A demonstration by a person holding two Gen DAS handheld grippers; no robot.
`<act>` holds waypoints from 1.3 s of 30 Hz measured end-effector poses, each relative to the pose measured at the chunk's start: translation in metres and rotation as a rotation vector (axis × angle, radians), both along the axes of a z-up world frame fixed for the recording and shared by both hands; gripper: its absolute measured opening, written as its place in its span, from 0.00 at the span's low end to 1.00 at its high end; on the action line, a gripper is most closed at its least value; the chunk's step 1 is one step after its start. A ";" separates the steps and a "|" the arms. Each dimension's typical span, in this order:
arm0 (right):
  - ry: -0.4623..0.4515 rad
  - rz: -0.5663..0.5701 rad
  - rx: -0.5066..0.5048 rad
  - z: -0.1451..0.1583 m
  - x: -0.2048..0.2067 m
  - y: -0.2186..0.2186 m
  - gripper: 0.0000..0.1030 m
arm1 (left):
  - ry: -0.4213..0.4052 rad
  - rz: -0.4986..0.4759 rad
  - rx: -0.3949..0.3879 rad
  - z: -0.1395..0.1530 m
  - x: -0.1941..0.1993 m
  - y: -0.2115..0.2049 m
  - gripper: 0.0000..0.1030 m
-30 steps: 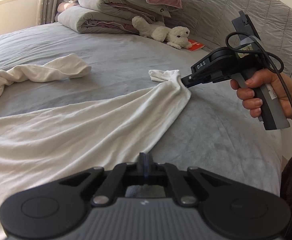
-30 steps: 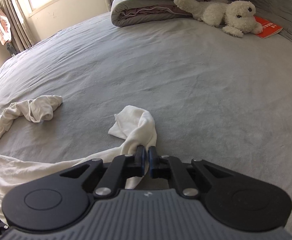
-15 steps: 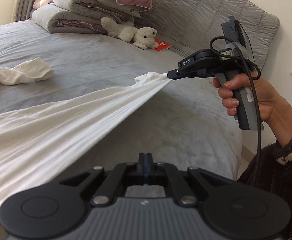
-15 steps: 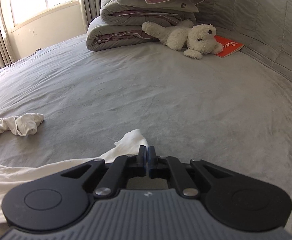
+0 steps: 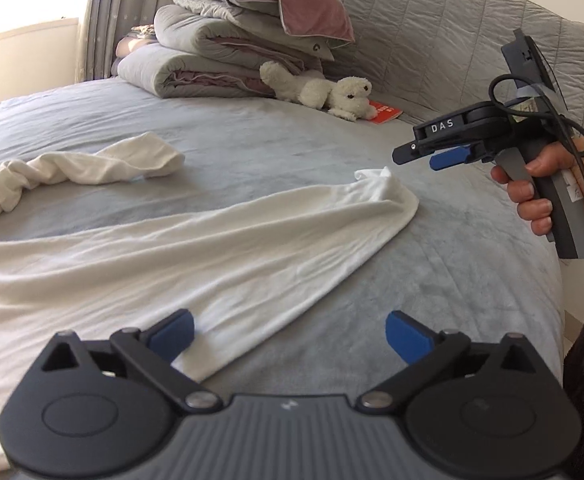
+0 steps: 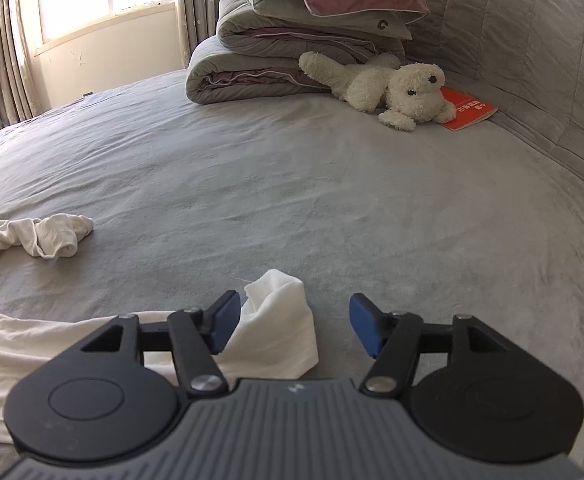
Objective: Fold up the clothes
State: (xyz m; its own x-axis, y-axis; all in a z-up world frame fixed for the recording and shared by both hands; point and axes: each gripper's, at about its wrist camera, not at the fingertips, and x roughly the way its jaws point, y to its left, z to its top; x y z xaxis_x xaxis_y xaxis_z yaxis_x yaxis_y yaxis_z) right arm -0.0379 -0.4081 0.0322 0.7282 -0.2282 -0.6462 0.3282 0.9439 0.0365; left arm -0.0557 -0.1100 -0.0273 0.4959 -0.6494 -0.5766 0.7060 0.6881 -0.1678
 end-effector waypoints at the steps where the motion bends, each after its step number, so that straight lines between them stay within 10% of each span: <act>1: 0.011 0.002 0.002 -0.003 0.004 0.001 0.63 | -0.005 0.000 0.004 -0.002 -0.001 0.000 1.00; 10: 0.103 -0.030 0.054 -0.033 0.017 -0.005 0.64 | -0.085 -0.006 0.126 -0.007 -0.014 -0.015 1.00; 39: 0.114 -0.029 0.029 -0.029 0.028 0.012 0.65 | -0.091 -0.006 0.140 -0.008 -0.014 -0.018 1.00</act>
